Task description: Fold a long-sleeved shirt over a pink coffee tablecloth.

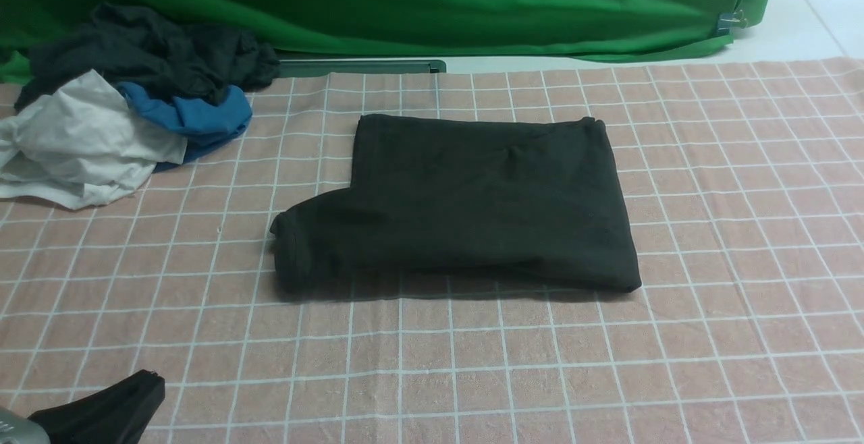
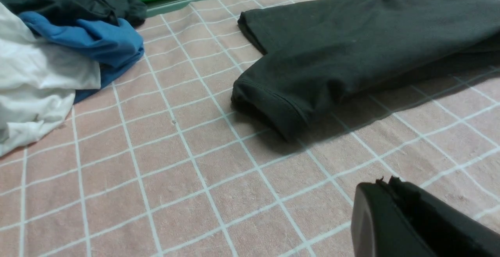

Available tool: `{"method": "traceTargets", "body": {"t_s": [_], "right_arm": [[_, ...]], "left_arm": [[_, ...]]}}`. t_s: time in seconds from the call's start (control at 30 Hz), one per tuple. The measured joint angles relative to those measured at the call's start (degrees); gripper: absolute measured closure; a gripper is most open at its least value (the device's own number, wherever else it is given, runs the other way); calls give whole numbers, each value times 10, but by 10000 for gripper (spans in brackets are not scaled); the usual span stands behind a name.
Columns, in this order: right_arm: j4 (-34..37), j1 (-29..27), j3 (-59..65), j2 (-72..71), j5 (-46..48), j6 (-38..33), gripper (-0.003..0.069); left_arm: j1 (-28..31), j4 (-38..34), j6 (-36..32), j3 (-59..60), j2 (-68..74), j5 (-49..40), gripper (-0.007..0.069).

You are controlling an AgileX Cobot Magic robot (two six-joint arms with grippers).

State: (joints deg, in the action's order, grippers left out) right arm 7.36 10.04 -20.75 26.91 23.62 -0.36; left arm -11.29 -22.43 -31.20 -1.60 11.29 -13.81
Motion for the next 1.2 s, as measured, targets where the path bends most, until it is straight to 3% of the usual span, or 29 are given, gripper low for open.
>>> {"method": "traceTargets", "body": {"t_s": [0.23, 0.4, 0.83, 1.2], "right_arm": [[1, -20, 128, -82, -176, 20, 570], [2, -47, 208, -179, -259, 35, 628], [2, -72, 212, -268, -99, -45, 631], [2, -72, 212, -270, -90, -46, 616]], "left_arm": [[0, 1, 0, 3, 0, 4, 608], [0, 24, -1, 3, 0, 4, 608], [0, 51, -1, 3, 0, 4, 608], [0, 58, 0, 3, 0, 4, 608]]}}
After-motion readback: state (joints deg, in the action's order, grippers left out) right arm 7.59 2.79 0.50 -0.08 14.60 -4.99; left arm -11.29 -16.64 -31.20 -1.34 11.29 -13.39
